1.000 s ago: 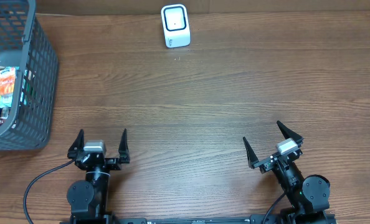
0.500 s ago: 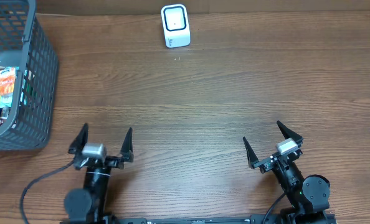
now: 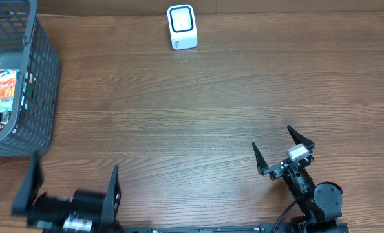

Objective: Scan the item barcode
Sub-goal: 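Raise the left gripper and move it over the grey basket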

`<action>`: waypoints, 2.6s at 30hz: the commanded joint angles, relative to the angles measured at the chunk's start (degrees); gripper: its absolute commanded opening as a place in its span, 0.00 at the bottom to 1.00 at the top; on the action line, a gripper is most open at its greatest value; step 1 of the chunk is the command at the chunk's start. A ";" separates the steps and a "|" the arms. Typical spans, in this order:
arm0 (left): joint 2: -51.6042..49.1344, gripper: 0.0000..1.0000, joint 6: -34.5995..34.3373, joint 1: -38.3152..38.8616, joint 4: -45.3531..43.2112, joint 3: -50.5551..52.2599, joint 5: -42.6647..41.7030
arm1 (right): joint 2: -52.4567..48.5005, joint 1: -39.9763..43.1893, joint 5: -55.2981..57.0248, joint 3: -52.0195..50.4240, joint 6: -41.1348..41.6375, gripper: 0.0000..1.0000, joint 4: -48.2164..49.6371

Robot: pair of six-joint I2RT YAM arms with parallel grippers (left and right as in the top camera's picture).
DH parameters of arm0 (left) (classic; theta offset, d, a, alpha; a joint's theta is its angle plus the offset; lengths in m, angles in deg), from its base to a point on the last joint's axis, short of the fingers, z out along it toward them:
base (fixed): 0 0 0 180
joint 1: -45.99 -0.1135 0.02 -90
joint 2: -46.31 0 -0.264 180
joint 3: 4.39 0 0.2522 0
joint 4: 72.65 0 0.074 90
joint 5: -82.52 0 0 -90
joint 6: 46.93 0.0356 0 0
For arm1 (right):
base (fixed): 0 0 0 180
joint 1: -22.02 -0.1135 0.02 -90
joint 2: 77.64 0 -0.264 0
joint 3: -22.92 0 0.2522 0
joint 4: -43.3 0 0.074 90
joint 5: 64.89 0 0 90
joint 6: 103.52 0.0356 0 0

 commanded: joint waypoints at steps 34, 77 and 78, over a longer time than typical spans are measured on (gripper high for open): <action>-64.50 1.00 10.51 0.37 73.02 -93.37 6.03 | 0.66 0.20 0.48 -0.61 -0.17 1.00 0.35; -102.90 0.99 5.99 -33.27 79.14 -93.50 4.20 | 0.66 0.20 0.48 -0.61 -0.17 1.00 0.33; -104.89 1.00 6.60 -34.80 79.14 -93.50 4.17 | 0.66 0.22 0.48 -0.61 -0.17 1.00 0.33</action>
